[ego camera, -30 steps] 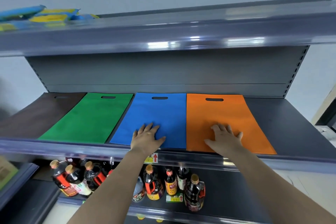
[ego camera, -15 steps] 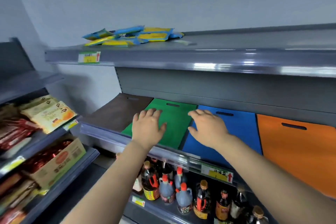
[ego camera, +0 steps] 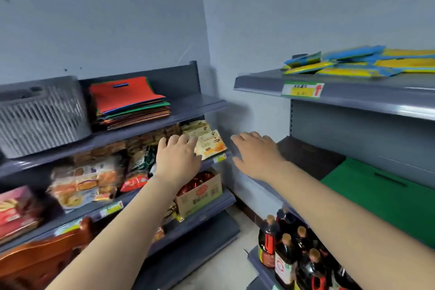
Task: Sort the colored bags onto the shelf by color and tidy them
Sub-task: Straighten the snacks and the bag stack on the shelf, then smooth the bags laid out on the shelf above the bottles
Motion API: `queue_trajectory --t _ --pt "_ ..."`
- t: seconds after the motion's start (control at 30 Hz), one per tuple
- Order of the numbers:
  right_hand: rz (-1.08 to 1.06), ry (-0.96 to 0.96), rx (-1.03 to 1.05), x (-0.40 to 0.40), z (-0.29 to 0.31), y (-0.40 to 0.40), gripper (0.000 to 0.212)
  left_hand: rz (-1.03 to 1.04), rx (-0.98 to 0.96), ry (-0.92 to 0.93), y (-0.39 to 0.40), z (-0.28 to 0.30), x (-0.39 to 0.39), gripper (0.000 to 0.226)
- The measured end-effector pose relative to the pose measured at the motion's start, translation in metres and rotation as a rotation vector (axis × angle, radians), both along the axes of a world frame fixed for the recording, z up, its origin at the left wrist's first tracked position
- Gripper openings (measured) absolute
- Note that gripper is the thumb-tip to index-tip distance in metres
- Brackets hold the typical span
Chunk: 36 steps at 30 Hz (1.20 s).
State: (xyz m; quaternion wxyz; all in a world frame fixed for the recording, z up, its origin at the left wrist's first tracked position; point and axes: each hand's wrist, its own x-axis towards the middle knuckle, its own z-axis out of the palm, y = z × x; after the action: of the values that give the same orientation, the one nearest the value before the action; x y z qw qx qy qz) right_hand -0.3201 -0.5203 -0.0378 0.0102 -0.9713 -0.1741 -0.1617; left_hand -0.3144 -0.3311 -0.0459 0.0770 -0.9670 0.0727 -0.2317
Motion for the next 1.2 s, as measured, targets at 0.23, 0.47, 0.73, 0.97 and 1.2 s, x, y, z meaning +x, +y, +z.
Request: queue_trajectory --t 0.23,0.47,0.73,0.97,1.2 --pt "0.203 -0.077 -0.027 0.058 0.007 0.092 0.042 0.194 -0.007 -0.013 0.084 0.008 0.016 0.051" --pt "0.373 -0.101 -0.005 0.132 0.013 0.16 0.048 0.347 -0.024 -0.025 0.142 0.013 0.058 0.05" --pt "0.494 -0.122 0.045 0.235 0.027 0.215 0.045 0.45 -0.049 -0.085 0.19 0.032 0.137 0.052" --pt "0.584 -0.124 0.072 0.307 0.038 0.257 0.052 0.508 -0.075 -0.12 0.229 0.029 0.192 0.047" --pt "0.591 -0.104 0.057 0.36 0.041 0.31 0.05 0.451 -0.1 -0.127 0.274 0.032 0.237 0.048"
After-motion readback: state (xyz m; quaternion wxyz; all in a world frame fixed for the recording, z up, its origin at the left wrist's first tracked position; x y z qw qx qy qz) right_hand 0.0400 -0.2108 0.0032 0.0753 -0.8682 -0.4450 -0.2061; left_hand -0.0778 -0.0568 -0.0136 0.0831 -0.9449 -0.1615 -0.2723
